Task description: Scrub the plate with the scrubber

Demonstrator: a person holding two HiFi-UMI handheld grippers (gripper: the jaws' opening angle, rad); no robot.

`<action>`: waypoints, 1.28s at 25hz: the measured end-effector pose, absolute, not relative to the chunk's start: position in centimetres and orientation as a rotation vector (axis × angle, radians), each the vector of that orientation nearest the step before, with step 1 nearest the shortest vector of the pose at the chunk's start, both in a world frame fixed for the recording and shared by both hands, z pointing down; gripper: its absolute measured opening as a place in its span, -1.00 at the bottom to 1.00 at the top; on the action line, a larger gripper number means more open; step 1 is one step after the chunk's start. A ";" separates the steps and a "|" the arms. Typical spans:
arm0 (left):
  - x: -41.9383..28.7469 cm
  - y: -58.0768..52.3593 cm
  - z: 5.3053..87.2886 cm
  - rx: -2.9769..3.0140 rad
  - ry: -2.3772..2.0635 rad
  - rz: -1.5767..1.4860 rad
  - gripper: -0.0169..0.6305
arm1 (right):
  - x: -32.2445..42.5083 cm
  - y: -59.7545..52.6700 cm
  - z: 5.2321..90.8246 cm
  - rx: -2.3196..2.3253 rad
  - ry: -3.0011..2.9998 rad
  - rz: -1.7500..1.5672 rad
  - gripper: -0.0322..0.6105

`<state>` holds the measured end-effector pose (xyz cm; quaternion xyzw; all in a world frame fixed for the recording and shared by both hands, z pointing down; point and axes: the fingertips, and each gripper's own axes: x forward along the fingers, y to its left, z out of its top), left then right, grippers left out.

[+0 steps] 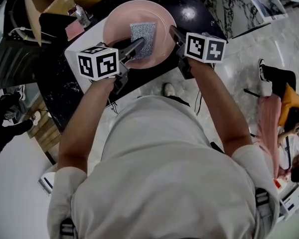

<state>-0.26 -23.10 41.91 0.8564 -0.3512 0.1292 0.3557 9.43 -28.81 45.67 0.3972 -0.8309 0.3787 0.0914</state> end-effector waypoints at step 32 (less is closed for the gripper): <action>-4.5 -24.1 41.3 2.153 -1.038 0.309 -0.75 | 9.7 -28.4 45.4 1.141 -2.475 1.117 -0.82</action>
